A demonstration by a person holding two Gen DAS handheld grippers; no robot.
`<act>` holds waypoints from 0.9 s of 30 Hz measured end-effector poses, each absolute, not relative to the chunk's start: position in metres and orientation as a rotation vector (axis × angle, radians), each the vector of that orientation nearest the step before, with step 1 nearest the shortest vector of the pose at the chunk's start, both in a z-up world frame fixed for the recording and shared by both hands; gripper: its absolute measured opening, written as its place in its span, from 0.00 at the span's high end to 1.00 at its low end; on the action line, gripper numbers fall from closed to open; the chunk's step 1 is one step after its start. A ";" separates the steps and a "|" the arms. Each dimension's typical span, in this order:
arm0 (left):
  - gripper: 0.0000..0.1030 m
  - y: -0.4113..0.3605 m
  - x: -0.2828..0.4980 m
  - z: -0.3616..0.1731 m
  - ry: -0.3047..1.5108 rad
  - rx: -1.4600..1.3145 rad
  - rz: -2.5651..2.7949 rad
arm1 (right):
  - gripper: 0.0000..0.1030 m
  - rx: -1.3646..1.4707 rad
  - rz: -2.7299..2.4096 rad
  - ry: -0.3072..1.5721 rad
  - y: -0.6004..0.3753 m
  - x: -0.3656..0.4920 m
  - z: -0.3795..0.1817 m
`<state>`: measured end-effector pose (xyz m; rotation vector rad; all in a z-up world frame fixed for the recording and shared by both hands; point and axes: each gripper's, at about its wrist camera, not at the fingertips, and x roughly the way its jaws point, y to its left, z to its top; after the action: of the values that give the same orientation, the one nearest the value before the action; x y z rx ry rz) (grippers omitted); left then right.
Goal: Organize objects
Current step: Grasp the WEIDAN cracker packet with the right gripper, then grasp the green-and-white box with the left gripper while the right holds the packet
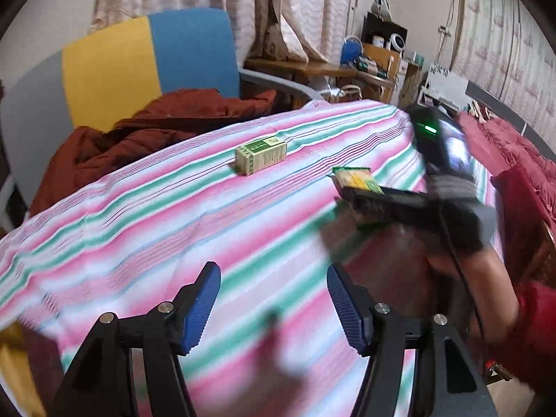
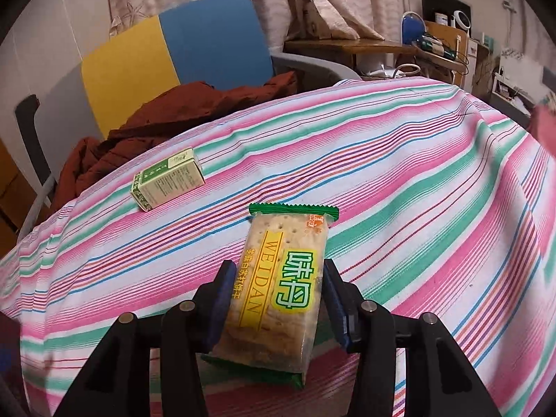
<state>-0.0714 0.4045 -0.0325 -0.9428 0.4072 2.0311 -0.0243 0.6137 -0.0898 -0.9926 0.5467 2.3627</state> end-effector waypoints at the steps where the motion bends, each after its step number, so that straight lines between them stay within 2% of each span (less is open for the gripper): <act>1: 0.35 0.415 -0.080 -0.034 0.419 -0.949 2.016 | 0.51 -0.989 2.363 0.536 0.612 -0.024 -0.090; 11: 0.30 0.516 -0.161 -0.042 0.662 -0.859 2.007 | 0.51 -0.957 2.366 0.513 0.611 -0.027 -0.094; 18: 0.29 0.548 -0.176 -0.059 0.781 -0.843 1.969 | 0.51 -0.931 2.378 0.542 0.614 -0.025 -0.096; 25: 0.29 0.561 -0.189 -0.081 0.739 -0.916 1.946 | 0.51 -0.922 2.380 0.546 0.614 -0.025 -0.096; 27: 0.34 0.557 -0.187 -0.082 0.684 -0.893 1.951 | 0.51 -0.917 2.384 0.555 0.614 -0.024 -0.096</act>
<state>-0.1866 0.5573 -0.0815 -0.8932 0.6845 1.9509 -0.0244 0.6142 -0.0960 -0.9174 0.5555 2.3835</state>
